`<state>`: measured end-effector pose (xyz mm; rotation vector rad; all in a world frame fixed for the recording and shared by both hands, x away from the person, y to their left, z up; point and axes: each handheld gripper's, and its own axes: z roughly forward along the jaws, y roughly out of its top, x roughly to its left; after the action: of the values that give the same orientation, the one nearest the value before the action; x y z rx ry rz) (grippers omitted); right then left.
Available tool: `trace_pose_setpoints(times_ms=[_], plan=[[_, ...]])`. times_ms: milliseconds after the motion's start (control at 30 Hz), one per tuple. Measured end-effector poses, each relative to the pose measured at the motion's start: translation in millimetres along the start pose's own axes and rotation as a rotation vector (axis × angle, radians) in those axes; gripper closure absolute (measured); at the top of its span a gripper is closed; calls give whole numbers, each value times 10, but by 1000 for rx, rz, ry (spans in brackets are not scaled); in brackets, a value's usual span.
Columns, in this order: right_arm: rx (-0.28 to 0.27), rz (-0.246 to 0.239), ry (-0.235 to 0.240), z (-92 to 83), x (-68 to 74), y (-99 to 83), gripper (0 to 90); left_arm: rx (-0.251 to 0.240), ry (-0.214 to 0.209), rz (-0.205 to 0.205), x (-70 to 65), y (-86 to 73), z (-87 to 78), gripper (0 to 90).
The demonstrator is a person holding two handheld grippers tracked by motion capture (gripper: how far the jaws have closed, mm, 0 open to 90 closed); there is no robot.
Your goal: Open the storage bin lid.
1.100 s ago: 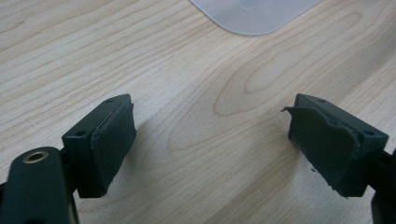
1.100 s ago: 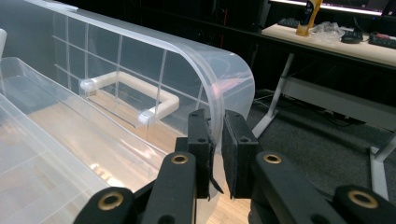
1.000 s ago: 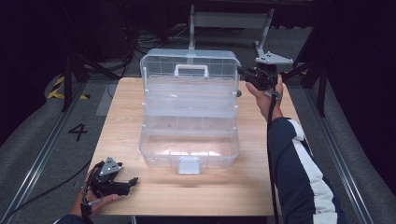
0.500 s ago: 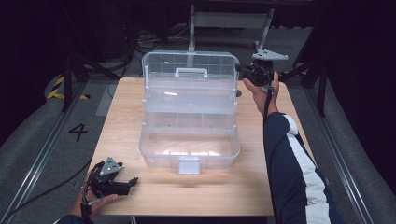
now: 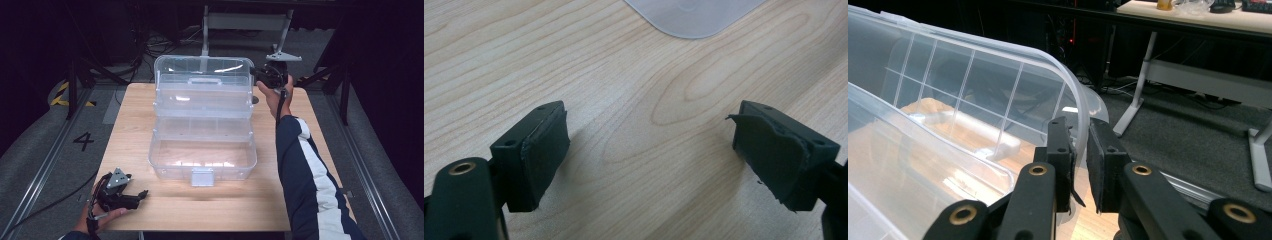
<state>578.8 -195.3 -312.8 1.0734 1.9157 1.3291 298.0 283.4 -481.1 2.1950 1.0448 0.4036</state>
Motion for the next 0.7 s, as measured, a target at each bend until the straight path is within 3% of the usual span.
trace_pose_setpoints(times_ms=[700], plan=[[67, 35, -2, 348, -135, -106, 798, -1, 7, -12, -13, 4, 6, 152]])
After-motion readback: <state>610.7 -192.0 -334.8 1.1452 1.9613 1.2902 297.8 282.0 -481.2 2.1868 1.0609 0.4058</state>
